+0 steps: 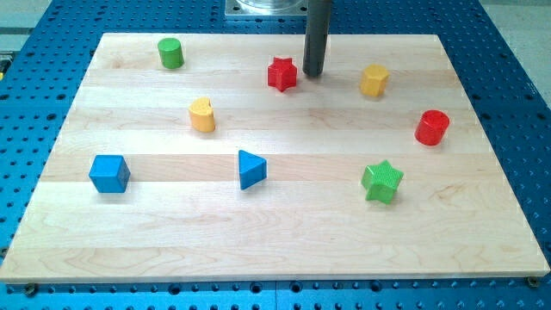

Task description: Push the hexagon to the bottom right of the red star

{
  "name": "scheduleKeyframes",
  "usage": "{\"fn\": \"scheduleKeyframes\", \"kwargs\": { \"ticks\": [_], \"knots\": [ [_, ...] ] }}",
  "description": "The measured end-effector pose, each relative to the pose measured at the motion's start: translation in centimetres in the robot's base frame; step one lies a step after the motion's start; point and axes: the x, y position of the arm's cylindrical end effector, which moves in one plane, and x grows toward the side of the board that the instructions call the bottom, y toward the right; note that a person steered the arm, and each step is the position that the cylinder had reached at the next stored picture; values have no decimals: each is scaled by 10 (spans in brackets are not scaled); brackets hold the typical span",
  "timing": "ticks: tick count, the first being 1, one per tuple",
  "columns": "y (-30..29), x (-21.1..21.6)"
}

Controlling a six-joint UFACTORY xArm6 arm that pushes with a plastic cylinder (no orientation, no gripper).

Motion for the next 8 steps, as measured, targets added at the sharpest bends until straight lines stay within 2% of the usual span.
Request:
{"fn": "scheduleKeyframes", "kwargs": {
  "ticks": [1, 2, 3, 4, 5, 6, 8],
  "knots": [
    [45, -37],
    [84, -37],
    [102, -23],
    [125, 22],
    [78, 59],
    [23, 74],
    [23, 74]
  ]
}}
